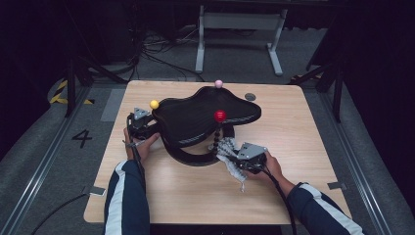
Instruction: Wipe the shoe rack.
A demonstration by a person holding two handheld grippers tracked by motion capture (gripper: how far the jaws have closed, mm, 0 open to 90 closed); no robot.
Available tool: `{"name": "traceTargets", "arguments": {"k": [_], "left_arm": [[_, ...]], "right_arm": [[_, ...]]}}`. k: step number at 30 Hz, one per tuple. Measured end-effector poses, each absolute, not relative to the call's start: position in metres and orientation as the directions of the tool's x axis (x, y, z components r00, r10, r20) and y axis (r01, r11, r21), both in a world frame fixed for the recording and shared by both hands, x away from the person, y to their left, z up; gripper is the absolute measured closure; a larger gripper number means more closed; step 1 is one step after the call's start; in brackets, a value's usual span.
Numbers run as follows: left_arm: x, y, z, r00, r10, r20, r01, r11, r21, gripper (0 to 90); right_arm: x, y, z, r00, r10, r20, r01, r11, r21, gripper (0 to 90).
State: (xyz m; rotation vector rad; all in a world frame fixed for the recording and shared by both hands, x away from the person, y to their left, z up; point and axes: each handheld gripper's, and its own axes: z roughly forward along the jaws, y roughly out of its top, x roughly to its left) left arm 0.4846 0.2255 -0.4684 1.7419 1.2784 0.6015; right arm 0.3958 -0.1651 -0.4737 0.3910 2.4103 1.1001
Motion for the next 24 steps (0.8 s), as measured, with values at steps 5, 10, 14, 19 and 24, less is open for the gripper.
{"name": "traceTargets", "arguments": {"k": [5,10,14,19,24], "left_arm": [[0.486,0.225,-0.468,0.353,0.930,-0.103,0.489,-0.090,0.868,68.3],[0.483,0.224,-0.468,0.350,0.932,-0.099,0.497,-0.095,0.863,72.8],[0.477,0.223,-0.467,0.361,0.928,-0.092,0.502,-0.110,0.858,72.9],[0.465,0.226,-0.467,0.387,0.918,-0.091,0.500,-0.126,0.857,73.0],[0.456,0.229,-0.465,0.412,0.908,-0.072,0.508,-0.163,0.846,73.2]], "right_arm": [[0.387,-0.161,-0.470,-0.868,0.407,-0.285,0.041,0.630,0.776,77.1],[0.376,-0.158,-0.462,-0.879,0.411,-0.241,0.063,0.602,0.796,76.9],[0.370,-0.158,-0.449,-0.866,0.430,-0.254,0.045,0.573,0.818,77.1],[0.363,-0.162,-0.436,-0.845,0.453,-0.285,0.014,0.551,0.834,77.1],[0.357,-0.166,-0.419,-0.826,0.476,-0.301,-0.016,0.515,0.857,77.0]]}}
